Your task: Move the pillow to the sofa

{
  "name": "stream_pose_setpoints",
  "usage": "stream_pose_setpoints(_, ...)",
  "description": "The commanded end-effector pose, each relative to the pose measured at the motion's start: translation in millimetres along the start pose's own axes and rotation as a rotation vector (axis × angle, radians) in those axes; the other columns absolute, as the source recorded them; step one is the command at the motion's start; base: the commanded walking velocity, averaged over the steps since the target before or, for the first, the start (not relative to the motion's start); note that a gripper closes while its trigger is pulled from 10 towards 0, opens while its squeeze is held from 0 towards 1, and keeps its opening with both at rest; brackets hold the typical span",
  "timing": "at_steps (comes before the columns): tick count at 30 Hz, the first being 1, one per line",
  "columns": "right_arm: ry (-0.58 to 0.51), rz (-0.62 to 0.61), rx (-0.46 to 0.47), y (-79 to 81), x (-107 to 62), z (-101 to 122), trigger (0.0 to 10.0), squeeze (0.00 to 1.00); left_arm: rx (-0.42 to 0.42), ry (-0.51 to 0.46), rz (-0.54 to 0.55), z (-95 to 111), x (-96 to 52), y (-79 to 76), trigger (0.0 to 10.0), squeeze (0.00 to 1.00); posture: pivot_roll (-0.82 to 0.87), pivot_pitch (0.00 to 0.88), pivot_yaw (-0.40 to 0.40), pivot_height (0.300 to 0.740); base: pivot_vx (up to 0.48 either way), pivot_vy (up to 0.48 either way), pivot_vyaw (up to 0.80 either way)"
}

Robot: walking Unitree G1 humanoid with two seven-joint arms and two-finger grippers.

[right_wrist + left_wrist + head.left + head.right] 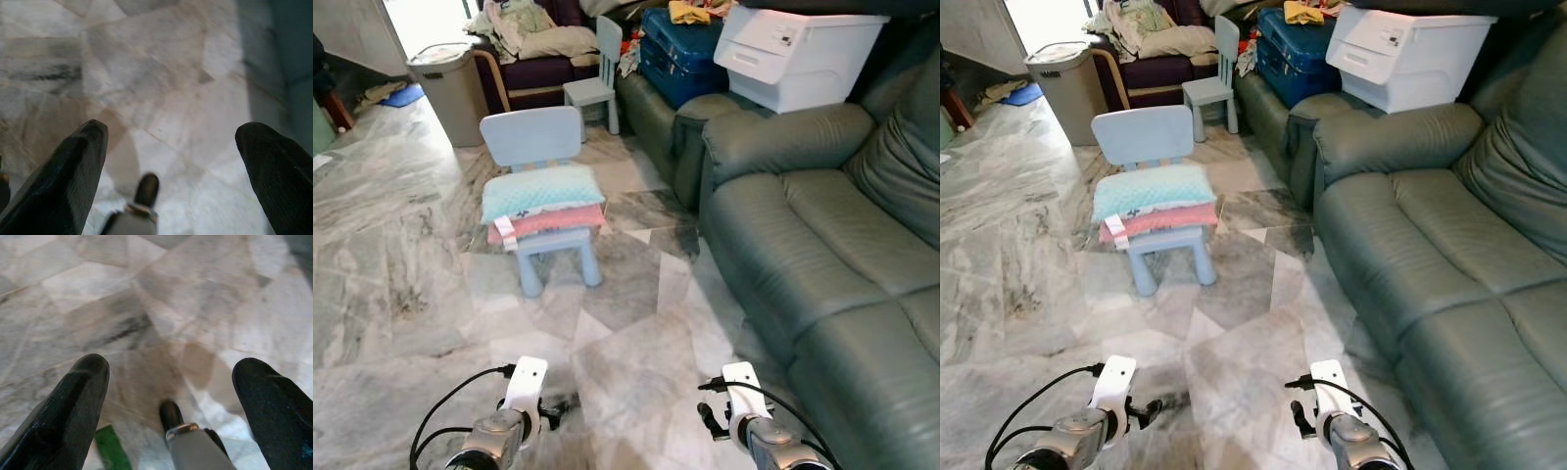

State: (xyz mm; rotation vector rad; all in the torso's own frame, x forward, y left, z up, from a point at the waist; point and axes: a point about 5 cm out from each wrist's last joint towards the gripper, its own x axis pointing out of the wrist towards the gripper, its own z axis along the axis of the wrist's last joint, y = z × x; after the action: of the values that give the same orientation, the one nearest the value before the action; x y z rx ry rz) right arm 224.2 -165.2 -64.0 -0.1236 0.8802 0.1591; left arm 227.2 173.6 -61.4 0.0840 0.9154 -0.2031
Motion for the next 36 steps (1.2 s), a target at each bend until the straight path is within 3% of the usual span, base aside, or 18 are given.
stream_pose_setpoints(1,-0.019,0.030,-0.003,12.1,2.1,6.1,10.0,0.00,0.011,0.010,0.033,-3.3,-3.3,13.0,10.0,0.00,-0.07,0.000,0.050,0.740,0.398,0.266,0.00)
stream_pose_setpoints(36,-0.022,0.028,-0.008,11.5,1.9,5.8,10.0,0.00,-0.002,0.016,0.038,-4.3,-3.3,12.9,10.0,0.00,-0.07,0.000,0.049,0.740,0.398,0.267,0.00)
